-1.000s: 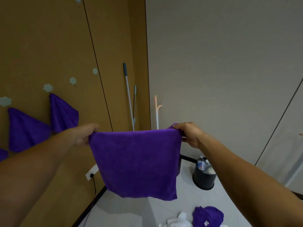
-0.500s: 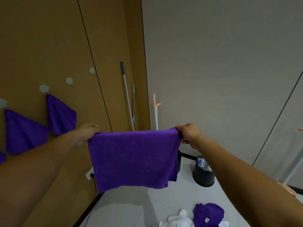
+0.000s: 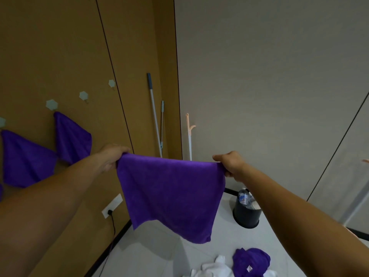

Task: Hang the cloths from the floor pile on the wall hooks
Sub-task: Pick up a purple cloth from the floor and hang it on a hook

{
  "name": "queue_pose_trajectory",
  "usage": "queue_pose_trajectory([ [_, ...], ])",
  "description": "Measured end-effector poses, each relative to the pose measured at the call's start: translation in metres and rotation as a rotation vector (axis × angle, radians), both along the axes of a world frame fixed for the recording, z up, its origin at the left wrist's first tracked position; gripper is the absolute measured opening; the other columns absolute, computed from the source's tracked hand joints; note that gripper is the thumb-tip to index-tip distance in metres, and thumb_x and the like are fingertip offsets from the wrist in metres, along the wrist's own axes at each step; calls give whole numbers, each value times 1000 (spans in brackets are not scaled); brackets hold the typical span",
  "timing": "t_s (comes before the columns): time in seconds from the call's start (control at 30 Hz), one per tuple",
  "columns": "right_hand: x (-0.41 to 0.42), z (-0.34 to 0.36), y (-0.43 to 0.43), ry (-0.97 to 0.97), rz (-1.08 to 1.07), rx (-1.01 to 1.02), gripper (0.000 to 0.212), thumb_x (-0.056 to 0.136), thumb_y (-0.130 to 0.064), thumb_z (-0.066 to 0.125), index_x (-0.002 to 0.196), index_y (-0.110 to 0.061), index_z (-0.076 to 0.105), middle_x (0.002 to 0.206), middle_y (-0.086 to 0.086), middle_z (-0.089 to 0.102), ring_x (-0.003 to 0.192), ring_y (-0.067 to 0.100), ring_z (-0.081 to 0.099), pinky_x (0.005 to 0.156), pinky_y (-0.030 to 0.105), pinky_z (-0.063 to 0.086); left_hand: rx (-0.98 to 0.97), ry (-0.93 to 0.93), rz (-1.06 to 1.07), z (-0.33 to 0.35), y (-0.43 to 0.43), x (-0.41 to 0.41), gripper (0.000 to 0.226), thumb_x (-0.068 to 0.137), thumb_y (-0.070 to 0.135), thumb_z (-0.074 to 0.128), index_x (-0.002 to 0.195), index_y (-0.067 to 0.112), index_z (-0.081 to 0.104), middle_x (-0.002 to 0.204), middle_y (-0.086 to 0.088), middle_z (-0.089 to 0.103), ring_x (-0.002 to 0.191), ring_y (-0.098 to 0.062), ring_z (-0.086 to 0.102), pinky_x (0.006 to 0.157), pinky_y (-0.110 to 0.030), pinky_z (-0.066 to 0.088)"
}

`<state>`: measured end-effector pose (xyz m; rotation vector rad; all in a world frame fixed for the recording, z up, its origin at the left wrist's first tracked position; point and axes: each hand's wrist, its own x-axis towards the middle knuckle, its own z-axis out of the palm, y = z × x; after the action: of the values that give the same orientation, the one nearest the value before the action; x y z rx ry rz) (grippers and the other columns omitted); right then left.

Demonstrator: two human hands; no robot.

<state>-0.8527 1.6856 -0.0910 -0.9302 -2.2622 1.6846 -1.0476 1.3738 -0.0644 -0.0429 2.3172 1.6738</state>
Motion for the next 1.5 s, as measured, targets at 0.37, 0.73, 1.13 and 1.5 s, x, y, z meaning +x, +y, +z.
queue_pose_trajectory([
  [0.37,0,2,6,3,141,11,29,68,0,81,91,-6,65,94,10,65,89,25,61,76,34,53,-252,-176,-180,3,-15,13,8,78,7,61,78,13,54,76,-3,53,70,-17,46,60,-30,31],
  [0.73,-13,8,11,58,-8,116,28,68,10,74,80,-11,61,79,6,60,81,23,56,66,30,46,-10,-251,-39,8,-10,19,21,60,2,40,73,15,31,62,-5,35,47,-20,34,56,-30,28],
  [1.13,-19,7,24,7,7,254,9,78,-18,70,83,-10,69,85,5,64,82,21,57,67,30,43,-346,-165,-403,18,-4,36,30,70,10,79,98,10,69,106,-9,71,105,-27,62,99,-42,44],
  [1.5,-14,18,45,7,12,321,16,74,-22,64,64,-11,58,66,5,56,62,21,50,53,29,36,-415,212,-454,16,10,61,31,89,44,62,69,21,69,70,6,70,69,-10,67,65,-26,49],
])
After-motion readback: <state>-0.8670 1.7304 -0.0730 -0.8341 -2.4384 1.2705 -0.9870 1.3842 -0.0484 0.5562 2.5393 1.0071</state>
